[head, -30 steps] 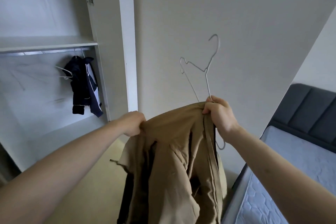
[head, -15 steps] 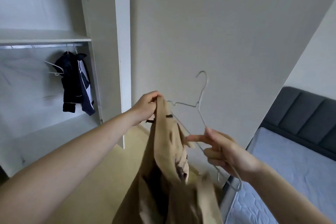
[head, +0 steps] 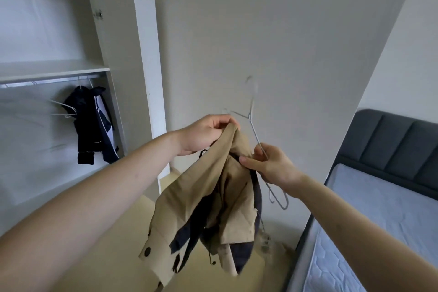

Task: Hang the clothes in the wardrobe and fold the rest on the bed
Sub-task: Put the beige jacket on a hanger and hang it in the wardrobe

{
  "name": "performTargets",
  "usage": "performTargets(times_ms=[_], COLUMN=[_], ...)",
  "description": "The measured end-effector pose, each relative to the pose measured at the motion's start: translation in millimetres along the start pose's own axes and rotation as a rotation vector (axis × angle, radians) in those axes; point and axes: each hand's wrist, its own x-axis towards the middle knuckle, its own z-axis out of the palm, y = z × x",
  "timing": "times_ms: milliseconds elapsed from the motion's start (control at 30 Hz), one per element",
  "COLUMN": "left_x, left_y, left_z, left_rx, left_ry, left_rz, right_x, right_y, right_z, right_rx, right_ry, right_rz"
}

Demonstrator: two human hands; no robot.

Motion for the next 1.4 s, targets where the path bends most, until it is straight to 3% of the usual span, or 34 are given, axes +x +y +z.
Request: performTargets(times_ms=[133, 300, 367, 467, 533, 600, 700, 833, 1000, 1133, 1267, 1400], left_x=[-24, -92, -118, -135, -130, -123, -106, -64, -14, 5, 8, -1], left_y=[-37, -135, -176, -213, -222, -218, -201, -157, -80, -32, -29, -44], left_z=[-14, 11, 34, 62, 54, 35, 1, -29, -50, -58, -52, -69], left_rx=[0.128, 0.119, 0.125, 0.329, 0.249, 0.025, -0.124, -0.175, 0.111, 0.373, 0.659, 0.729], left_ry=[0.172, 0.254, 0.243, 0.265, 0.391, 0.533, 0.680, 0.776, 0.804, 0.763, 0.606, 0.628], left_rz=[-0.043, -0.472, -0.596, -0.672, -0.721, -0.748, -0.686, -0.472, -0.193, -0.073, -0.096, -0.161], right_x=[11, 19, 21, 20, 16, 10, -1, -13, -29, -40, -48, -58], right_y=[1, 12, 12, 9, 10, 16, 31, 47, 52, 39, 8, -4], right_z=[12, 17, 17, 15, 7, -9, -36, -66, -84, -76, -67, -59], right_rx=[-0.020, 0.077, 0.092, 0.086, 0.039, -0.024, -0.146, -0.320, -0.556, -0.492, -0.416, -0.510], right_ry=[0.200, 0.316, 0.331, 0.326, 0.343, 0.387, 0.473, 0.573, 0.486, 0.400, 0.270, 0.259], right_rz=[-0.086, -0.097, -0.097, -0.081, -0.073, -0.058, -0.011, 0.063, 0.126, 0.060, -0.011, -0.068])
